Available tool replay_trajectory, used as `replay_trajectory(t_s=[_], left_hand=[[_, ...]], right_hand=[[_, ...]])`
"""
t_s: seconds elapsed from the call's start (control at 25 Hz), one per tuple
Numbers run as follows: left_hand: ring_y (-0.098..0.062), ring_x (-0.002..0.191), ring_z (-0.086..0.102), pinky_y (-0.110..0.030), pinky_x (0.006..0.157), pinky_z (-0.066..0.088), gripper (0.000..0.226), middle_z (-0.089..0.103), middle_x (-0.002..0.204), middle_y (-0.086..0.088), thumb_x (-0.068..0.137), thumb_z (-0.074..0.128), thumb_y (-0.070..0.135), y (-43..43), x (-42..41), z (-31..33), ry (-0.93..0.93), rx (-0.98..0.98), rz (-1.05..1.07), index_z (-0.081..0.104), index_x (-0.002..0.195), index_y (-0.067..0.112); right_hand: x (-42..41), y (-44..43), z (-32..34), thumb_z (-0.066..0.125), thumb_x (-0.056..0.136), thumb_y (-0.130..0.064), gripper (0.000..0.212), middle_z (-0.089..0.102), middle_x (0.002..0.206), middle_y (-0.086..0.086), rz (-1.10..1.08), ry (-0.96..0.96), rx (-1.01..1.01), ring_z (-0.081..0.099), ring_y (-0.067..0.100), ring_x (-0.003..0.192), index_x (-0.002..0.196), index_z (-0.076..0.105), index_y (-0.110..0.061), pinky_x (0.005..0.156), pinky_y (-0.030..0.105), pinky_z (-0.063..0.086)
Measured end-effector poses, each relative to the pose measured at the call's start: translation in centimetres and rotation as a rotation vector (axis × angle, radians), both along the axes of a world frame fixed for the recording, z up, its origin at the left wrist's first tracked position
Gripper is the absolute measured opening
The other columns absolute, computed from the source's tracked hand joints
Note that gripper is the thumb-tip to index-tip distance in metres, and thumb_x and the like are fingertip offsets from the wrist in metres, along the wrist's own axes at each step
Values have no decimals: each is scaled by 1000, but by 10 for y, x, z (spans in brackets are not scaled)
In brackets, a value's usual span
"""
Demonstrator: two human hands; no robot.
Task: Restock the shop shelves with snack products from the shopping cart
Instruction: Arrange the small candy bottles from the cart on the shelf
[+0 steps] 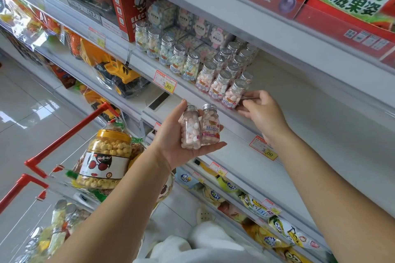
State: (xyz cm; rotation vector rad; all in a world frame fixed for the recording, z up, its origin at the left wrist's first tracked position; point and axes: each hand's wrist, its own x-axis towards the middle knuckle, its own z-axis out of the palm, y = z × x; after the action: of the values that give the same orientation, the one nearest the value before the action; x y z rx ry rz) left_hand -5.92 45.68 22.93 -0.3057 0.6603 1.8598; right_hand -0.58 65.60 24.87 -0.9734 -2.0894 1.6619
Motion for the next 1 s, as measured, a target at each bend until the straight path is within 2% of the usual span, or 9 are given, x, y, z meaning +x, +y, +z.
replay_trajectory(t_s=[0.08, 0.2, 0.24, 0.36, 0.48, 0.6, 0.72, 0.84, 1.0], left_hand=[[-38, 118, 63, -67, 85, 51, 54, 64, 128, -22, 93, 54, 57, 0, 1, 1, 22, 3, -32, 60, 119, 9], [-38, 111, 66, -65, 87, 51, 52, 69, 116, -22, 93, 52, 57, 2, 4, 5, 67, 14, -109, 64, 107, 9], [-39, 114, 65, -64, 90, 51, 52, 69, 115, -21, 92, 51, 57, 4, 4, 7, 84, 21, -147, 66, 104, 9], [-37, 126, 57, -59, 100, 46, 62, 69, 116, -19, 93, 46, 61, 8, 5, 8, 154, 37, -268, 78, 95, 7], [-35, 117, 63, -56, 95, 51, 62, 70, 117, -18, 90, 47, 60, 11, 5, 9, 201, 65, -315, 80, 92, 7], [-35, 114, 65, -57, 90, 53, 61, 67, 123, -21, 82, 54, 58, 16, 7, 11, 219, 82, -351, 77, 104, 5], [-38, 118, 63, -58, 89, 54, 52, 64, 127, -21, 84, 55, 55, 23, 10, 14, 201, 61, -317, 69, 105, 9], [-40, 116, 64, -60, 88, 53, 46, 65, 129, -21, 92, 53, 54, 24, 5, 8, 155, 4, -193, 61, 103, 10], [-38, 117, 64, -60, 86, 55, 44, 64, 130, -20, 96, 50, 54, 21, 0, -1, 110, 21, -121, 61, 100, 12]], right_hand=[[6, -1, 1, 53, 92, -10, 15, 65, 99, -3, -49, -23, 210, 69, 17, 91, 96, 56, -24, 87, 36, 56], [26, -19, 11, 54, 94, -17, 11, 61, 88, -10, -26, 53, 421, 62, 11, 83, 98, 58, -26, 74, 24, 50], [32, -27, 14, 55, 95, -24, 6, 62, 87, -11, 51, 37, 418, 61, 7, 81, 98, 60, -27, 70, 19, 47], [40, -38, 20, 57, 93, -45, 18, 67, 89, -12, 266, -98, 277, 61, -3, 80, 100, 65, -31, 67, 15, 45], [42, -31, 23, 61, 91, -40, 14, 69, 79, -17, 268, -94, 118, 59, -10, 70, 97, 69, -31, 68, 18, 44], [46, -24, 20, 65, 87, -40, 18, 70, 77, -13, 337, -165, 60, 61, -1, 71, 90, 71, -23, 73, 25, 45], [47, -2, 30, 71, 77, -42, 26, 70, 76, -7, 225, -55, -12, 62, 8, 68, 90, 68, -19, 70, 31, 49], [33, 39, 37, 75, 83, -31, 19, 66, 91, -2, -18, 27, 197, 66, 8, 67, 96, 61, -27, 64, 31, 57], [7, 64, 20, 77, 70, -42, 25, 63, 90, -12, -12, -73, 384, 68, 19, 87, 85, 57, -44, 81, 47, 58]])
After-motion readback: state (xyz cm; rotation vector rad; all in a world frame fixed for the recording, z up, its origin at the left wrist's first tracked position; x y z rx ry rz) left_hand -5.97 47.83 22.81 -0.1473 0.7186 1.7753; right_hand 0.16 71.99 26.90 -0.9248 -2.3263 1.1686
